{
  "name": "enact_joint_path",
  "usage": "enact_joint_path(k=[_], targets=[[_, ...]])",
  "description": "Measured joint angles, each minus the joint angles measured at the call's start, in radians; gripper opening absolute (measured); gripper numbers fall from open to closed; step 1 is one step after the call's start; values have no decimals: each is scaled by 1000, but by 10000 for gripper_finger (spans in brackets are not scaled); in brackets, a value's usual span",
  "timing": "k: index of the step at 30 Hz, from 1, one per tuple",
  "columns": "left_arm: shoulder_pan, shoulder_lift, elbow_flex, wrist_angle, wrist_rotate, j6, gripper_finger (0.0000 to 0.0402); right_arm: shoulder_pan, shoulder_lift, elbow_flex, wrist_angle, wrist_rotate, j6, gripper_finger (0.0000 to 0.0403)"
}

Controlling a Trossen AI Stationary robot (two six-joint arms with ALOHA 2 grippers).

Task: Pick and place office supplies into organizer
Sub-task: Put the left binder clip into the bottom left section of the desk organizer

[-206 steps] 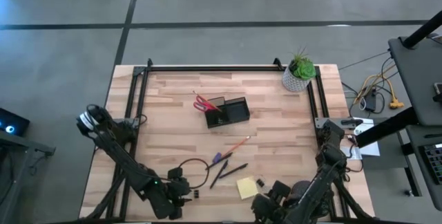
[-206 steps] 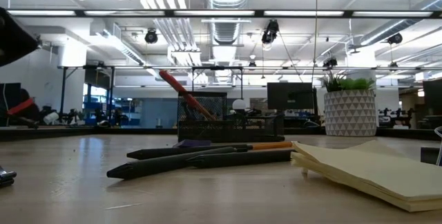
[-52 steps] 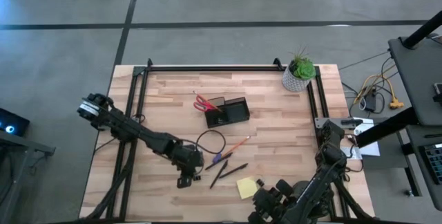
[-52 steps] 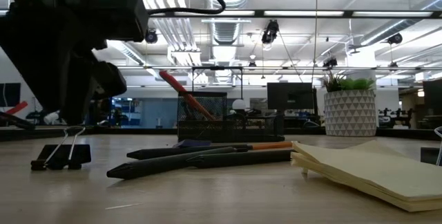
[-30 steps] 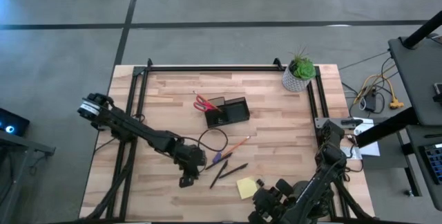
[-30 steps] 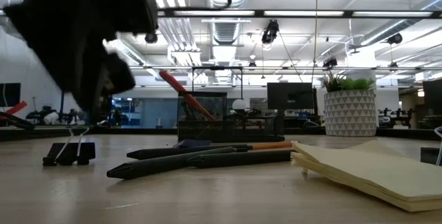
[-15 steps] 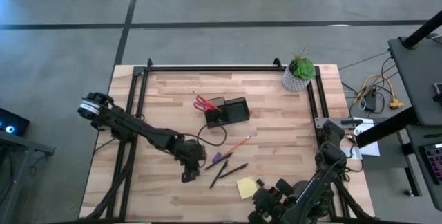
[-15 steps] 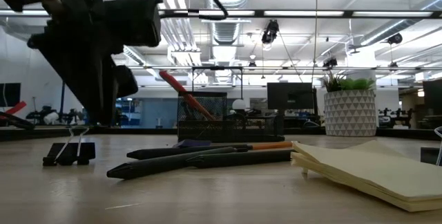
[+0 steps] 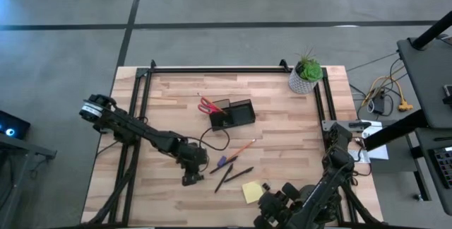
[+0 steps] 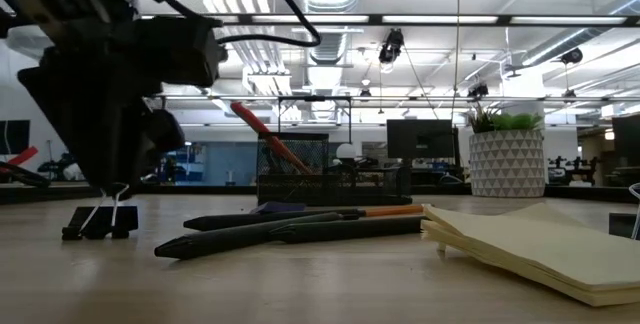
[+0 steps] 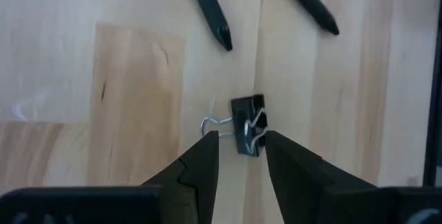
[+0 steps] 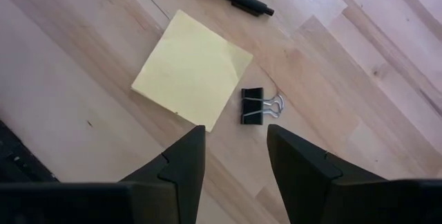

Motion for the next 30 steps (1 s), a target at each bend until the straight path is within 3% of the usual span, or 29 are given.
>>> enact_joint_path(k=[13,25,30], targets=[[0,0,-10,52,36,-1,99,0,0,-8,0,0,0,151],[0,0,-17,60,38,1,9,0,0,-8,0,0,0,151],[0,0,-18,74,35,9,1,0,0,-8,0,0,0,151]])
